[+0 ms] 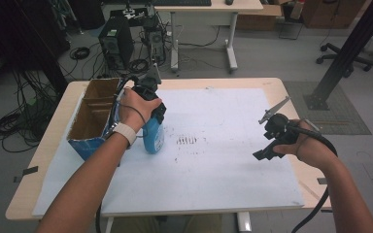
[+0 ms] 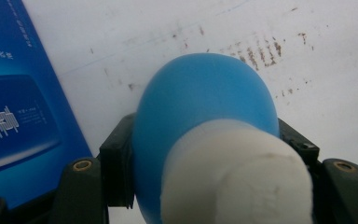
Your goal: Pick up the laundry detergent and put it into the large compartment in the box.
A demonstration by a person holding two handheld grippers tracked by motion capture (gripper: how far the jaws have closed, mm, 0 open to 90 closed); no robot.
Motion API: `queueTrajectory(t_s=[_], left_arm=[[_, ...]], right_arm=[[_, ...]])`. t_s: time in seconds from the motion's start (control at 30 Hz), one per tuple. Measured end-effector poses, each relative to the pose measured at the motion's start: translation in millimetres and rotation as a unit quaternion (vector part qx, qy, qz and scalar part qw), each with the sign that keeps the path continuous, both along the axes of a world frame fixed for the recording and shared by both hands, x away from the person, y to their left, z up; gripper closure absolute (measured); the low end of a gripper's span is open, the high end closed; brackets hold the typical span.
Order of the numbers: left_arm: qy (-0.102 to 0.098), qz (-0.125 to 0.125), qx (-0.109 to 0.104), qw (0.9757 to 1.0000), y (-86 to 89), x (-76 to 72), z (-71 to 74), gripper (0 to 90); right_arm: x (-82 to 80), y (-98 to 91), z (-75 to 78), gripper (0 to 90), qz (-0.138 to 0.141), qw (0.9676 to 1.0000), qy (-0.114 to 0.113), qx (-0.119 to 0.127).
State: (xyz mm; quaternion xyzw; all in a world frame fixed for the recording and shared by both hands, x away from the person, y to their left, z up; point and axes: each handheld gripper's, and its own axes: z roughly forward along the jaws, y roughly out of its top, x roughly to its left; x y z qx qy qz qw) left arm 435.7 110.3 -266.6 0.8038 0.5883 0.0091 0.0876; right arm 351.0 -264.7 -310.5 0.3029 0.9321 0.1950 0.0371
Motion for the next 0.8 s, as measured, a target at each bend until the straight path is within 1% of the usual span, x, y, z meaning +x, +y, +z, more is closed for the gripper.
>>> queueTrajectory(t_s=[0.03, 0.27, 0.33, 0.4, 0.47, 0.53, 0.57, 0.67, 0.8], left_arm=[[0.0, 0.0, 0.0, 1.0, 0.0, 0.0, 0.0, 37.4], [-0.004, 0.0, -0.003, 1.0, 3.0, -4.7, 13.0, 37.4], [-0.004, -0.001, -0.003, 1.0, 3.2, -5.1, 14.3, 37.4], [-0.006, -0.003, -0.001, 1.0, 3.1, -6.9, 18.6, 37.4], [-0.004, -0.004, -0.001, 1.0, 3.1, -7.6, 20.2, 37.4], [-0.006, -0.006, 0.001, 1.0, 3.7, -9.2, 25.3, 37.4], [-0.006, -0.006, 0.001, 1.0, 3.7, -9.2, 25.3, 37.4], [-0.01, -0.008, 0.002, 0.9999, 3.7, -10.8, 31.1, 37.4], [-0.012, -0.013, -0.002, 0.9998, 3.7, -13.9, 40.2, 37.4]], right_arm=[[-0.4, 0.2, 0.2, 11.1, 0.001, 1.0, 0.0, 0.0], [-2.2, -0.7, 1.9, 11.1, 0.001, 1.0, -0.003, 0.0], [-2.5, -0.7, 2.0, 11.1, 0.0, 1.0, -0.003, 0.0], [-3.2, -1.0, 2.6, 11.1, 0.001, 1.0, -0.004, -0.001], [-3.4, -1.0, 2.8, 11.1, 0.001, 1.0, -0.004, 0.0], [-4.2, -1.0, 4.0, 11.1, 0.001, 1.0, -0.005, 0.0], [-4.2, -1.0, 4.0, 11.1, 0.001, 1.0, -0.005, 0.0], [-4.8, -0.9, 5.0, 11.1, 0.001, 1.0, -0.006, 0.001], [-5.2, 0.7, 4.7, 11.1, 0.003, 1.0, -0.006, 0.0]])
